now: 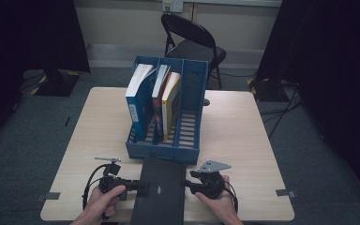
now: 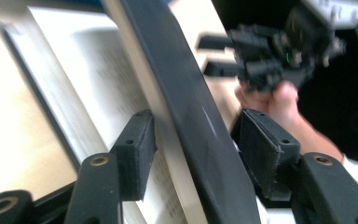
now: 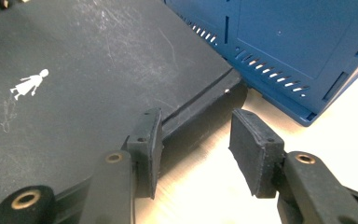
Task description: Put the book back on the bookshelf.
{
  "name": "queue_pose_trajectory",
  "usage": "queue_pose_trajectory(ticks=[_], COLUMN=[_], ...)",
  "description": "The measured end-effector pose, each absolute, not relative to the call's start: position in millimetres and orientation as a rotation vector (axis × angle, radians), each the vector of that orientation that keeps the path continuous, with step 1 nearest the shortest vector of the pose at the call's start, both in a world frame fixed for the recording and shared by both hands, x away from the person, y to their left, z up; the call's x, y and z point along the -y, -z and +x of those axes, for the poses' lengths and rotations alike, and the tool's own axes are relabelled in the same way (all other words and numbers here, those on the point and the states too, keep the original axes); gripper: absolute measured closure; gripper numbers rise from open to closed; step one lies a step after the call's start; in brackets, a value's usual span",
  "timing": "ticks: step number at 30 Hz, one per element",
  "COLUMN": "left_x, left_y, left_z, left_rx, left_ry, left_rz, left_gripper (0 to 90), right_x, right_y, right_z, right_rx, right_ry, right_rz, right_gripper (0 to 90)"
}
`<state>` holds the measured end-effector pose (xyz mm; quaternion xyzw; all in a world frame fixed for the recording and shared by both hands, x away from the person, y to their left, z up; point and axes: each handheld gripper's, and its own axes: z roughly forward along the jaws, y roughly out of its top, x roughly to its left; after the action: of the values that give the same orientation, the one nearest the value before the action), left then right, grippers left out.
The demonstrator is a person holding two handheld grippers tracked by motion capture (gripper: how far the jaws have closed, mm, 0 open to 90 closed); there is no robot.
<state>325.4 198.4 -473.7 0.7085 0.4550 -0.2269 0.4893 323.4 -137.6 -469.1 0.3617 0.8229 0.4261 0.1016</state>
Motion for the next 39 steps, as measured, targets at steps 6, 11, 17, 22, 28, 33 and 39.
queue_pose_trajectory(ticks=[6,11,17,22,28,33,39], left_x=[-183,-168,-164,-167,-167,-166,-164], left_y=[471,476,481,480,476,472,463], left_z=[338,349,356,357,353,350,344], left_rx=[-1.105,-1.11,-1.072,-1.042,-1.023,-1.009,-0.929], left_ry=[0.48,0.492,0.554,0.579,0.542,0.513,0.445], left_rz=[1.803,1.832,1.8,1.754,1.764,1.779,1.815], left_gripper=[47.1,47.6,58.8,65.1,65.5,65.4,65.3], right_x=[137,137,137,132,124,127,133], right_y=[469,469,469,466,467,470,473], right_z=[323,323,324,323,320,325,331], right_rx=[-2.43,-2.434,-2.437,-2.482,-2.526,-2.543,-2.553], right_ry=[-1.249,-1.253,-1.251,-1.336,-1.383,-1.404,-1.468], right_rz=[1.06,1.052,1.049,1.038,1.022,1.069,1.134], right_gripper=[53.9,54.0,54.0,45.2,37.1,29.5,20.0])
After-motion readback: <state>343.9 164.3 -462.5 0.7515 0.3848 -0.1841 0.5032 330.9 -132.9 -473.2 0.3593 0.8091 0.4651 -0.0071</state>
